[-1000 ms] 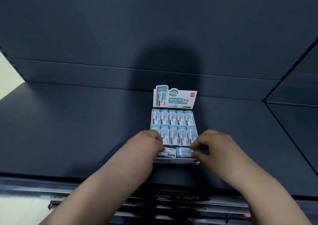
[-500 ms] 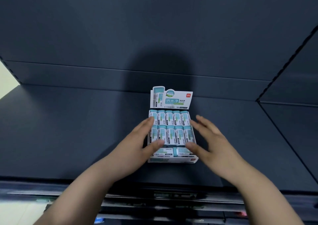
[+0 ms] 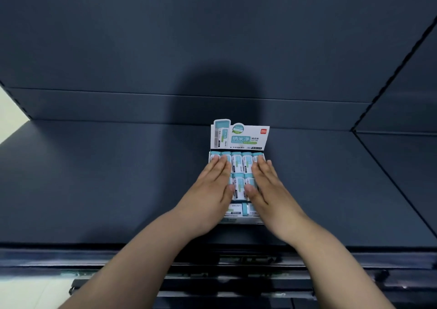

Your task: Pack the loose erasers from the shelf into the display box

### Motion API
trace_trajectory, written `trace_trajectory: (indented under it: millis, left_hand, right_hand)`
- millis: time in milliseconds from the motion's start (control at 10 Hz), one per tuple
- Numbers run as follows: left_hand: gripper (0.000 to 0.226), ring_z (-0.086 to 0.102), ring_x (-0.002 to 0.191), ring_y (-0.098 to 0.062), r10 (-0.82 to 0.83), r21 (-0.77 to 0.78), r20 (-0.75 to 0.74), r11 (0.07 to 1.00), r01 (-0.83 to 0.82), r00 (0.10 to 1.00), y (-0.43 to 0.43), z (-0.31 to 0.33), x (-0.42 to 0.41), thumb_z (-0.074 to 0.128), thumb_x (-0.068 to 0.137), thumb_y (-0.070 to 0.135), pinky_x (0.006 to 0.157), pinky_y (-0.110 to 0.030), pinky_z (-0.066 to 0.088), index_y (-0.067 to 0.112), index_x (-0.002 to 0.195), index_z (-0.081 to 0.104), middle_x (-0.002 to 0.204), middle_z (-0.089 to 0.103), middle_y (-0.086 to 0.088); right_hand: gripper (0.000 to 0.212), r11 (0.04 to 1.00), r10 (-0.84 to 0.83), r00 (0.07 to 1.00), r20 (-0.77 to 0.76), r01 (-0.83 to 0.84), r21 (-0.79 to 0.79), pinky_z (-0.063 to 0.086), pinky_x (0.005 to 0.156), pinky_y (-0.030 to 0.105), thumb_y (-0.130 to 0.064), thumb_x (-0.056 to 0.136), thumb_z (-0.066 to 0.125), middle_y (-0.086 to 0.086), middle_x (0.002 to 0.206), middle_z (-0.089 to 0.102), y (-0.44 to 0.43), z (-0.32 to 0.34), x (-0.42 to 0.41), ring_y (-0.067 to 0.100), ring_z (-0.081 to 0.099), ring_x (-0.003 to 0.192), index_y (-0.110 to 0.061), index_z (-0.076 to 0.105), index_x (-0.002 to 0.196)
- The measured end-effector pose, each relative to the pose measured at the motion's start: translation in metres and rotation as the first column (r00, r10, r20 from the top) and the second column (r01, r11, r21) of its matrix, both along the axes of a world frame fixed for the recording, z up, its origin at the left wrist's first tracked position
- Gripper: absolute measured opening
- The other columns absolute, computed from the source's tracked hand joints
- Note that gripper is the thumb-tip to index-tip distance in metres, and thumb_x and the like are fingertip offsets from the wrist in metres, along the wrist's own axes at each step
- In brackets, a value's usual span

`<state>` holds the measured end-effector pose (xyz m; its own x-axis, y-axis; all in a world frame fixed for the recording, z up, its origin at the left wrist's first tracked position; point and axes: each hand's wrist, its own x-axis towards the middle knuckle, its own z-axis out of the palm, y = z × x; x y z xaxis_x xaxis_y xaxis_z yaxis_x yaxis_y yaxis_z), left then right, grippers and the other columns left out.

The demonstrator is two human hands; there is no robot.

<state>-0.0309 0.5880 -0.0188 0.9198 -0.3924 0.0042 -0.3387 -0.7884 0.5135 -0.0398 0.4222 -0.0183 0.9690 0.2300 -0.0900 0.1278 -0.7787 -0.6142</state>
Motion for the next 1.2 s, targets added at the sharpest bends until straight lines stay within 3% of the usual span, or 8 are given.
trace_trajectory:
  millis: [100,200,300,700,800,1000,1100,1200]
  left_hand:
    - [0.059,-0.014,0.136,0.002,0.108,-0.291,-0.181,0.944,-0.158,0.977,0.008,0.003,0.001,0.029,0.100,0.030,0.107,-0.014,-0.008,0.018,0.147,-0.004,0.155,-0.012,0.009]
    - [0.056,-0.001,0.140,0.001,0.214,-0.480,-0.379,0.786,-0.390,0.900,0.011,0.004,0.000,0.031,0.100,0.033,0.112,-0.018,-0.001,0.022,0.148,0.003,0.155,-0.001,0.012]
    - [0.053,0.004,0.141,-0.001,0.186,-0.546,-0.431,0.725,-0.420,0.883,-0.003,0.002,-0.003,0.030,0.100,0.030,0.118,-0.030,0.006,0.025,0.148,0.007,0.155,0.004,0.013]
    - [0.053,0.003,0.141,-0.003,0.312,-0.495,-0.401,0.717,-0.490,0.861,-0.017,0.008,-0.011,0.031,0.100,0.018,0.105,-0.012,0.001,0.016,0.148,0.010,0.156,0.006,0.006]
    - [0.052,0.005,0.141,-0.003,0.296,-0.528,-0.422,0.688,-0.498,0.857,-0.017,0.008,-0.014,0.031,0.099,0.018,0.114,-0.020,0.001,0.017,0.148,0.012,0.156,0.007,0.008]
    - [0.052,0.011,0.140,-0.003,0.252,-0.559,-0.470,0.656,-0.506,0.846,-0.014,0.009,-0.014,0.030,0.099,0.023,0.116,-0.026,0.005,0.023,0.148,0.012,0.154,0.011,0.014]
    - [0.055,0.015,0.141,-0.006,0.202,-0.567,-0.505,0.655,-0.499,0.839,-0.008,0.011,-0.015,0.031,0.098,0.030,0.118,-0.035,0.011,0.027,0.148,0.010,0.155,0.013,0.011]
    - [0.054,0.014,0.141,-0.006,0.180,-0.575,-0.524,0.647,-0.502,0.832,0.000,0.015,-0.014,0.031,0.099,0.032,0.118,-0.033,0.010,0.027,0.148,0.007,0.154,0.011,0.013]
  right_hand:
    - [0.061,0.963,-0.124,0.992,-0.030,0.127,0.237,-0.002,0.104,0.006,-0.042,0.095,0.030,-0.016,0.154,-0.005,-0.011,0.006,-0.002,-0.010,-0.006,0.135,-0.023,0.005,0.147]
    - [0.058,0.868,-0.176,0.968,-0.178,0.238,0.435,0.004,0.103,0.006,-0.044,0.096,0.027,-0.021,0.151,0.004,-0.014,0.011,-0.001,-0.008,0.005,0.135,-0.026,0.007,0.147]
    - [0.058,0.892,-0.111,0.979,-0.173,0.175,0.417,0.000,0.103,0.007,-0.042,0.097,0.024,-0.014,0.154,-0.002,-0.002,0.003,0.004,-0.006,-0.001,0.137,-0.022,0.004,0.148]
    - [0.062,0.882,-0.014,0.976,-0.218,0.115,0.458,-0.003,0.106,0.016,-0.045,0.097,0.022,-0.011,0.156,-0.011,-0.010,0.009,0.002,0.000,-0.009,0.140,-0.023,-0.005,0.147]
    - [0.060,0.865,-0.010,0.972,-0.233,0.126,0.486,-0.002,0.109,0.018,-0.046,0.097,0.022,-0.010,0.156,-0.007,-0.013,0.009,0.001,0.002,-0.006,0.141,-0.024,-0.001,0.147]
    - [0.058,0.797,-0.075,0.952,-0.297,0.236,0.557,0.007,0.119,0.031,-0.052,0.095,0.024,-0.013,0.156,0.008,-0.013,0.013,0.000,0.004,0.008,0.142,-0.028,0.011,0.147]
    - [0.058,0.783,-0.088,0.947,-0.310,0.258,0.566,0.014,0.118,0.033,-0.054,0.094,0.027,-0.010,0.154,0.020,-0.014,0.016,-0.002,0.006,0.019,0.140,-0.030,0.020,0.146]
    - [0.052,0.754,-0.115,0.944,-0.309,0.286,0.591,0.019,0.108,0.021,-0.050,0.096,0.026,-0.014,0.146,0.032,-0.016,0.031,-0.006,0.005,0.029,0.133,-0.027,0.030,0.143]
